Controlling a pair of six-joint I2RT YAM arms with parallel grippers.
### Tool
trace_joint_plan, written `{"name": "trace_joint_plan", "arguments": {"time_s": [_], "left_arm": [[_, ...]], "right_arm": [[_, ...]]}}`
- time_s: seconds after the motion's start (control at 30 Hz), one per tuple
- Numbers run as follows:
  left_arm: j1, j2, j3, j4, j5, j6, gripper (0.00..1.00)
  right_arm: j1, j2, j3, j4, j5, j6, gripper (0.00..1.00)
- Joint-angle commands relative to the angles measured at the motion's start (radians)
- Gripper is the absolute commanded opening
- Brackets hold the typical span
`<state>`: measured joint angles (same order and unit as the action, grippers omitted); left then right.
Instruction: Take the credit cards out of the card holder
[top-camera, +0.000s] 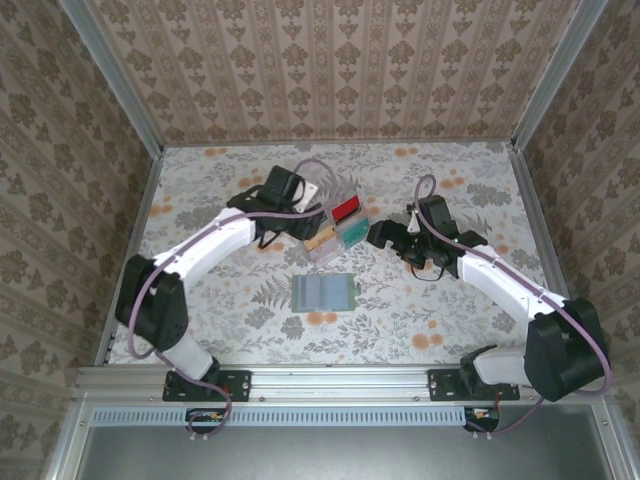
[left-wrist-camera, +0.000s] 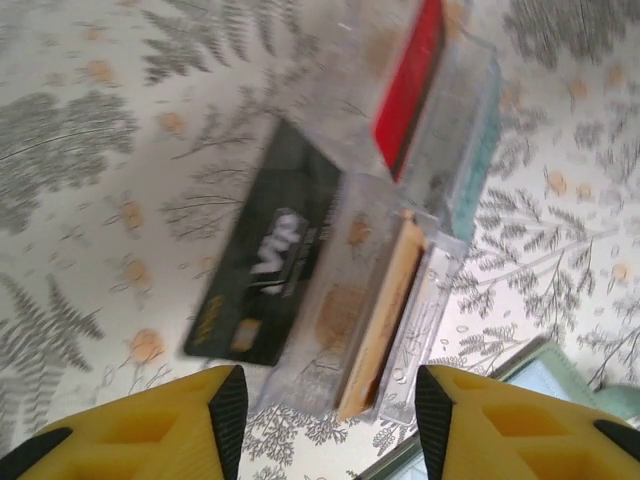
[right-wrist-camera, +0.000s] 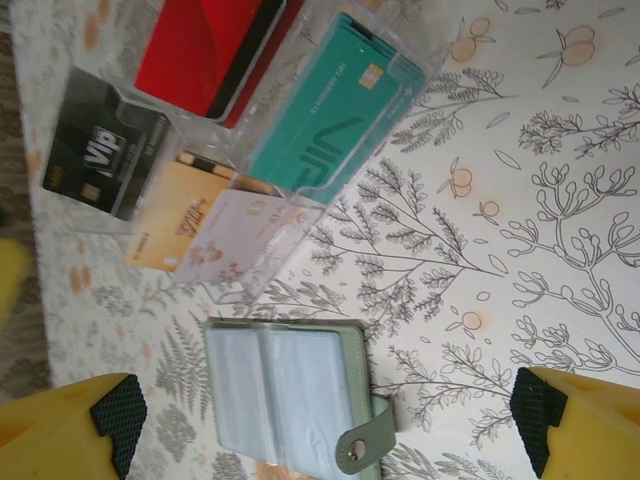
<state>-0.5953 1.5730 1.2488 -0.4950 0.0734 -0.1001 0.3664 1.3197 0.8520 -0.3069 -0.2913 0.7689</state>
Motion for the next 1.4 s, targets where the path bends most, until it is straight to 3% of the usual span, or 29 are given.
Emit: {"name": "trace_joint_plan", "arguments": {"time_s": [0.0, 0.17, 0.3, 0.47, 0.7, 1.2, 1.37], "left_arm": [[0.044, -0.085, -0.079, 0.048, 0.02, -0.187, 0.53], [0.111, -0.185, -0.199, 0.056, 0.016, -0.336, 0.64], [0.176, -0.275, -0.305, 0.03, 0.004, -0.404, 0.85], [0.265, -0.403, -0.435, 0.008, -0.002, -0.432, 1.0], [0.357, -0.475, -0.516, -0.008, 0.063, -0.447, 1.0], [0.379, -0.437, -0.524, 0.024, 0.2, -0.453, 1.0], [0.377, -0.392, -0.542, 0.113, 0.321, -0.487, 0.92]], "right_arm": [[0.053, 0.049, 0.063, -0.052, 0.067, -0.038, 0.95], [0.153, 0.156, 0.158, -0.087, 0.121, -0.067, 0.9], [0.257, 0.23, 0.241, -0.144, 0.195, -0.088, 0.86], [0.431, 0.356, 0.359, -0.259, 0.3, -0.115, 0.83], [0.564, 0.561, 0.498, -0.348, 0.321, -0.096, 0.7], [0.565, 0.692, 0.551, -0.439, 0.344, -0.1, 0.58], [0.56, 0.692, 0.507, -0.414, 0.341, -0.1, 0.48]]}}
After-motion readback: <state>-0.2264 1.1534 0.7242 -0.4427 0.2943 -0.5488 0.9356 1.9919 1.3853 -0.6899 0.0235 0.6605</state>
